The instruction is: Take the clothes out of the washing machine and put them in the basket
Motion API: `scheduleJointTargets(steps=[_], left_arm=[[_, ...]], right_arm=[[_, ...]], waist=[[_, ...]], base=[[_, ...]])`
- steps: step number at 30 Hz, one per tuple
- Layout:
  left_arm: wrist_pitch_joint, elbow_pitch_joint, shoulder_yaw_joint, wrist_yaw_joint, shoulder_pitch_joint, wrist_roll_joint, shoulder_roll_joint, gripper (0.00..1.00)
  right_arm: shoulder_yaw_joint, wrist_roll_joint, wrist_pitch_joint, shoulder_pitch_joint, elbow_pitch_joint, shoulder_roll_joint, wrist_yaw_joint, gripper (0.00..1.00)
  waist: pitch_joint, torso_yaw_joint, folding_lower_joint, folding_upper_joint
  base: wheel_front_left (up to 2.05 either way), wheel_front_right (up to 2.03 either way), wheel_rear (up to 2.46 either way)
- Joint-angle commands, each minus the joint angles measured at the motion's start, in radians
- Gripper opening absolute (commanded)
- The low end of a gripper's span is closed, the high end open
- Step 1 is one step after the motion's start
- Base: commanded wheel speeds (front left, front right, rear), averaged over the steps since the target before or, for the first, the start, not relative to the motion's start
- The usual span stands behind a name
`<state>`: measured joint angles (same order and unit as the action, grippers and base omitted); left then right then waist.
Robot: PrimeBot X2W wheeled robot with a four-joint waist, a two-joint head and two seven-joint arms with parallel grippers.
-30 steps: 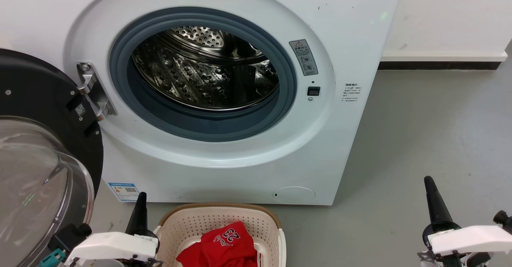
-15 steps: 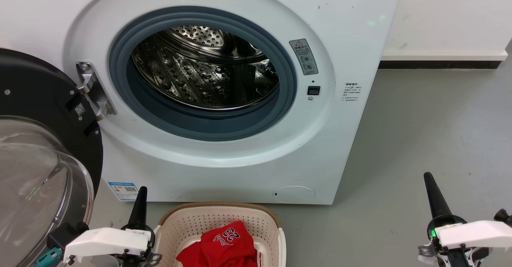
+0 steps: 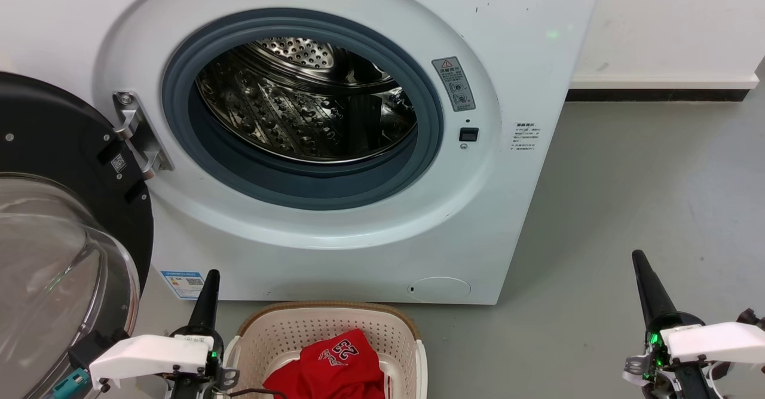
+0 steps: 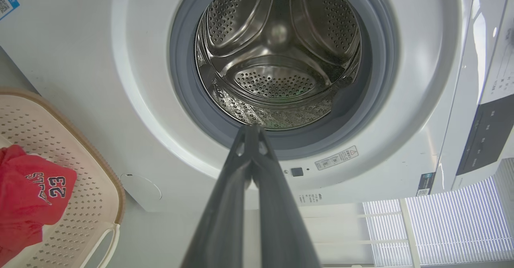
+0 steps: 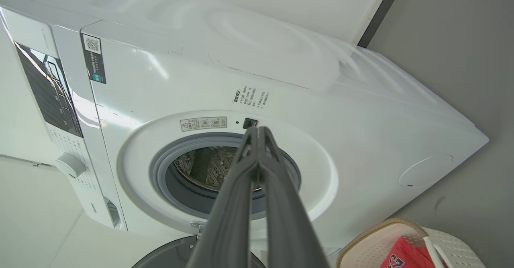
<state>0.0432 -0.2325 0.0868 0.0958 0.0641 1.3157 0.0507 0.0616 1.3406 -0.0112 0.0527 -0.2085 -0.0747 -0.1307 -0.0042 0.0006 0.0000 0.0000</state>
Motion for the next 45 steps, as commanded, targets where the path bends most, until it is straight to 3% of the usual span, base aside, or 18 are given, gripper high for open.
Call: scheduleJointTargets(steps=[1,34,45], left_arm=[[0.008,0.001,0.006,0.005,0.017,0.023,0.0,0.0],[0.075,-0.014,0.031,0.038,0.05,0.301,-0.001,0.0],[0.074,-0.014,0.03,0.038,0.049,0.298,-0.001,0.0]], right_arm=[[0.003,0.025,-0.008,0.022,-0.001,-0.005,0.0,0.0],[0.023,0.301,-0.081,0.059,-0.037,0.003,0.0,0.0],[0.026,0.293,-0.086,0.06,-0.037,0.006,0.0,0.0]], waist=[[0.0,0.0,0.0,0.0],[0.007,-0.001,0.0,0.0],[0.007,-0.001,0.0,0.0]], base=[[0.0,0.0,0.0],[0.0,0.0,0.0],[0.0,0.0,0.0]])
